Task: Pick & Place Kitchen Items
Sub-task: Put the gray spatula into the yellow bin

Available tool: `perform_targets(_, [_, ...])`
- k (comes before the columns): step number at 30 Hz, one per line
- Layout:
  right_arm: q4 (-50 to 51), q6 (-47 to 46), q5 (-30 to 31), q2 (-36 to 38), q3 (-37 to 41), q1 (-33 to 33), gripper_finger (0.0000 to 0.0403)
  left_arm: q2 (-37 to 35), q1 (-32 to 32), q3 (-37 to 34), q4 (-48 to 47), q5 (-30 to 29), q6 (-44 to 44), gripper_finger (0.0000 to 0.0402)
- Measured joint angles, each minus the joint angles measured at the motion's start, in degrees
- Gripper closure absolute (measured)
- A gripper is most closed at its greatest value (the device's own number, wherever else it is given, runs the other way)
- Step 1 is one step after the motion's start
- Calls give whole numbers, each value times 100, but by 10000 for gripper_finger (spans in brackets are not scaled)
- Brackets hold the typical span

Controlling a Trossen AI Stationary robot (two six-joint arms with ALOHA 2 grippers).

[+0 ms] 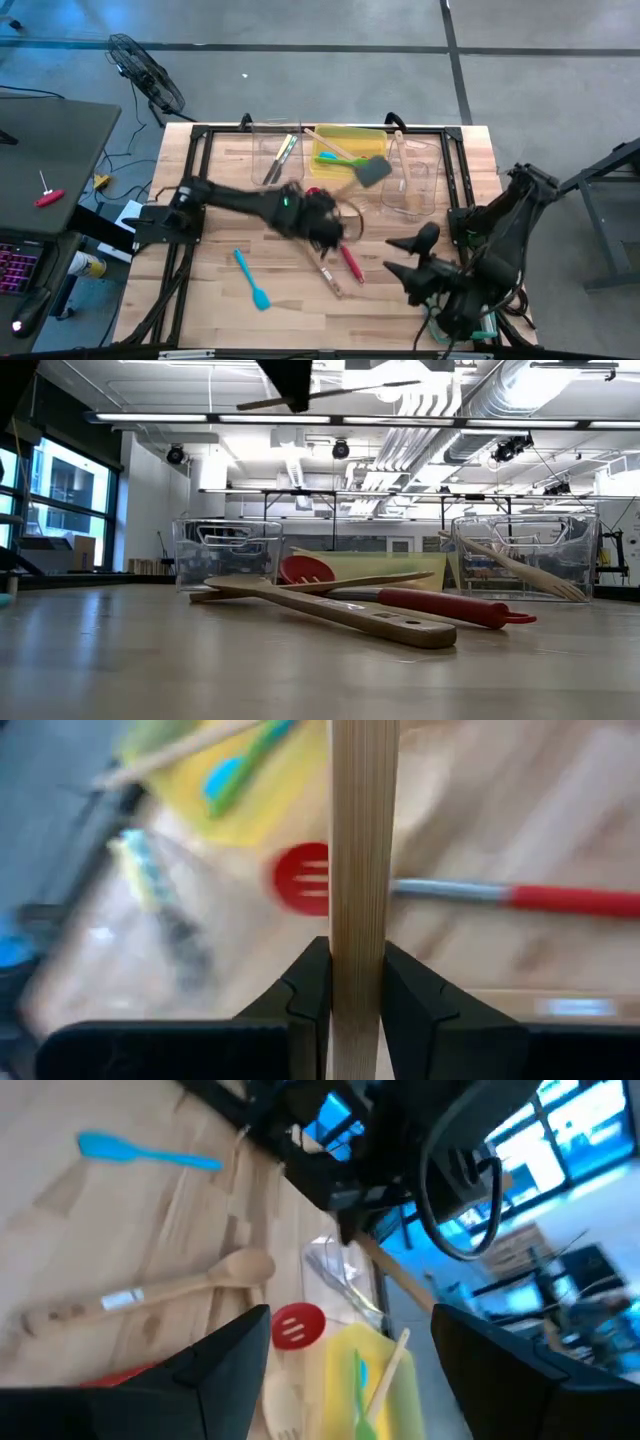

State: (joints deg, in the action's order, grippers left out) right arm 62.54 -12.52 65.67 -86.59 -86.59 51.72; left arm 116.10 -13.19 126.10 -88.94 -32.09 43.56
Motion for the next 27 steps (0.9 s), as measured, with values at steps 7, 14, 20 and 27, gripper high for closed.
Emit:
perform_targets(7, [175,-736,-279,353,0,29,133,-133,1236,303,537,862,-2175,348])
perform_targets(14, [214,-1018,-454,372,0,42,133,-134,2640,372,257,1500,-3937,348])
perform_targets(20, [479,-1499,-305,372,0,42,133,-20,3565,342,-139,1654,-5071,348])
perform_targets(27, [878,-2295,404,372,0,-12,133,546,3680,328,-107,1458,-6455,348])
